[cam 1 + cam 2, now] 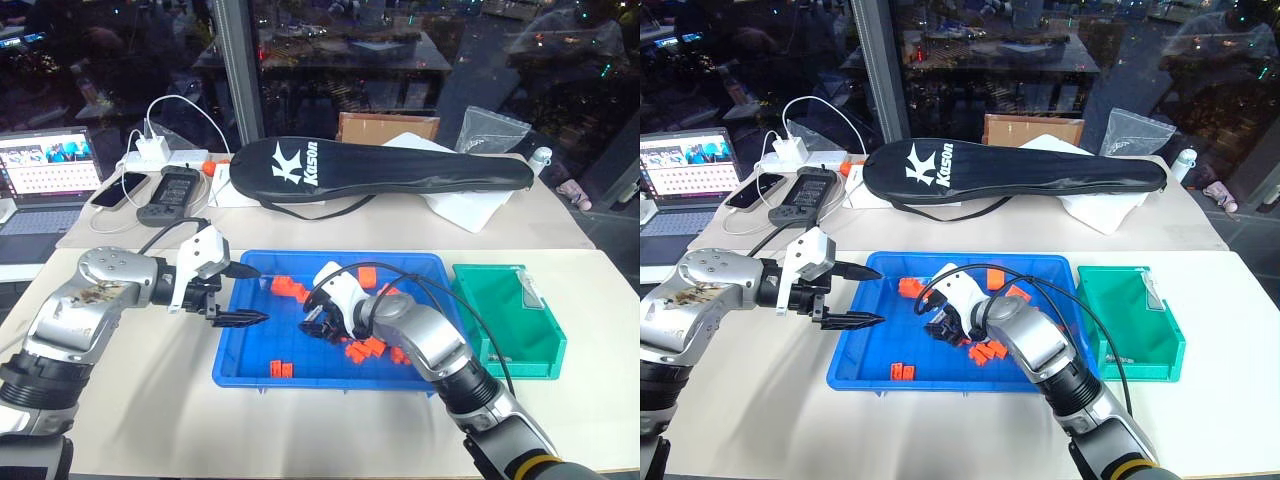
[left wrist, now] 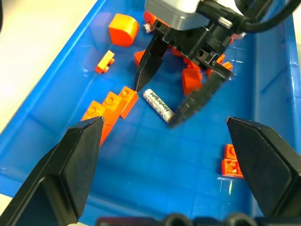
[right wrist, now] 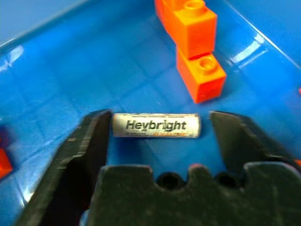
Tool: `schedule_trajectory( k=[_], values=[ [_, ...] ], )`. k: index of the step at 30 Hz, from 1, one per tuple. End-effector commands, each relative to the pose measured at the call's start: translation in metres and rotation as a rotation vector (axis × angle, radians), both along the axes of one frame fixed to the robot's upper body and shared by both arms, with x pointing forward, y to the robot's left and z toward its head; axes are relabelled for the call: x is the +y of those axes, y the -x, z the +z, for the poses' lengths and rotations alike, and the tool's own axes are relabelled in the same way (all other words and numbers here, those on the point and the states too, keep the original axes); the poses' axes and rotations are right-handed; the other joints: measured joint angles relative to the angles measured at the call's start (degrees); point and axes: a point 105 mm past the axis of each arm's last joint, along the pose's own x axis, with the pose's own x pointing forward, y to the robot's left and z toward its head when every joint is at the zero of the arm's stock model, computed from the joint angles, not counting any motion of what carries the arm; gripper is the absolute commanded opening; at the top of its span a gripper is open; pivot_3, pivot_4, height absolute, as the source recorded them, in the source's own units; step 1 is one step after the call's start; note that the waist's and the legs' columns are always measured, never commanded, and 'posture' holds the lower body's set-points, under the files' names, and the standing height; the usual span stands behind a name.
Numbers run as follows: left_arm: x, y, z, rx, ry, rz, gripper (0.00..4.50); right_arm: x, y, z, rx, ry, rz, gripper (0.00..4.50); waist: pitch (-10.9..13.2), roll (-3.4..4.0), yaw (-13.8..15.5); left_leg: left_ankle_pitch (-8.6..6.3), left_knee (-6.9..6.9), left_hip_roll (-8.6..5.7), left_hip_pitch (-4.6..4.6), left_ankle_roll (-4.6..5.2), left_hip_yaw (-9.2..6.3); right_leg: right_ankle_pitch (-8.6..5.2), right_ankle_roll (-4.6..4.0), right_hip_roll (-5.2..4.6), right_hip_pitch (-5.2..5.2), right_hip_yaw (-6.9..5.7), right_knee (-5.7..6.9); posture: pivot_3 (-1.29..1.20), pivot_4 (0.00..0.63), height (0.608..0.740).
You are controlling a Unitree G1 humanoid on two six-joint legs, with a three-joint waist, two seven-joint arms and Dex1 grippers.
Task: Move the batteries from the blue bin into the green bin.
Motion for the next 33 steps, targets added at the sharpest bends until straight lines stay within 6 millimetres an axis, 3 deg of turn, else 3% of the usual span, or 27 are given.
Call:
schedule_trajectory(
  k=[1,4,9,14,16,19,20,23,26,28,33],
  values=[
    [-0.001,0.002,0.013,-0.043,0.008,-0.013,4.50,-0.004,-0.001,0.006,-0.026,-0.009,-0.006,2.47,0.00,0.00,0.01,0.00,0.00,0.00,0.00,0.00,0.00,0.00,0.00,0.00,0.00,0.00,0.00,0.00,0.150,0.731],
    [-0.004,0.002,0.016,-0.039,0.030,-0.026,4.50,-0.005,-0.004,0.021,-0.062,-0.039,-0.005,2.47,0.00,0.00,0.02,0.00,0.00,0.00,-0.01,0.00,0.00,0.00,0.01,0.00,-0.01,0.00,0.00,0.00,0.150,0.731],
    [-0.016,0.004,0.029,-0.024,0.129,-0.081,4.50,-0.015,0.000,0.068,-0.135,-0.103,0.026,2.47,0.01,0.00,0.21,0.00,0.01,-0.01,-0.17,0.00,0.00,0.01,0.00,0.00,-0.02,0.00,0.01,0.00,0.150,0.731],
    [-0.033,-0.001,0.048,-0.039,0.239,-0.137,4.50,-0.049,0.006,0.100,-0.158,-0.135,0.011,2.47,0.00,0.00,0.66,0.01,0.04,-0.02,-0.27,0.01,-0.10,0.04,-0.04,0.00,0.06,-0.11,-0.01,0.00,0.150,0.731],
    [-0.039,-0.001,0.055,-0.038,0.276,-0.164,4.50,-0.074,0.007,0.109,-0.157,-0.120,-0.039,2.47,0.00,0.01,0.75,0.01,0.04,-0.02,-0.27,0.01,-0.12,0.04,-0.04,0.00,0.08,-0.12,-0.04,0.00,0.150,0.731],
    [-0.053,-0.005,0.066,-0.068,0.337,-0.207,4.50,-0.141,0.007,0.127,-0.202,-0.025,-0.215,2.47,0.02,0.04,1.60,0.01,0.05,-0.04,-0.31,0.01,-0.12,0.05,-0.06,0.00,0.10,-0.12,-0.05,0.00,0.150,0.731],
    [-0.056,-0.006,0.068,-0.079,0.353,-0.212,4.50,-0.153,0.008,0.130,-0.209,-0.010,-0.245,2.47,0.02,0.04,1.89,0.01,0.06,-0.06,-0.32,0.01,-0.13,0.05,-0.06,-0.02,0.11,-0.12,-0.09,0.00,0.150,0.731],
    [-0.065,-0.008,0.072,-0.066,0.405,-0.238,4.50,-0.186,0.019,0.132,-0.167,0.022,-0.322,2.47,0.00,0.04,1.79,0.01,0.06,-0.07,-0.28,0.01,-0.13,0.05,-0.06,-0.03,0.15,-0.12,-0.16,0.00,0.150,0.731],
    [-0.075,-0.013,0.069,-0.076,0.399,-0.258,4.50,-0.244,0.029,0.138,-0.174,0.110,-0.493,2.47,0.00,0.05,1.67,0.00,0.03,-0.08,-0.28,0.03,-0.18,0.03,-0.04,-0.01,0.24,-0.12,-0.15,0.00,0.150,0.731],
    [-0.076,-0.013,0.067,-0.073,0.388,-0.268,4.50,-0.262,0.034,0.137,-0.154,0.128,-0.542,2.47,-0.01,0.10,1.45,0.00,0.06,-0.11,-0.26,0.04,-0.18,0.05,-0.07,-0.03,0.29,-0.10,-0.17,0.00,0.150,0.731],
    [-0.074,-0.015,0.059,-0.065,0.345,-0.259,4.50,-0.287,0.044,0.108,-0.079,0.257,-0.572,2.47,0.01,0.07,0.74,0.01,0.03,-0.10,0.14,0.08,-0.20,-0.07,0.13,-0.02,0.64,-0.08,-0.19,0.00,0.150,0.731]
  ],
)
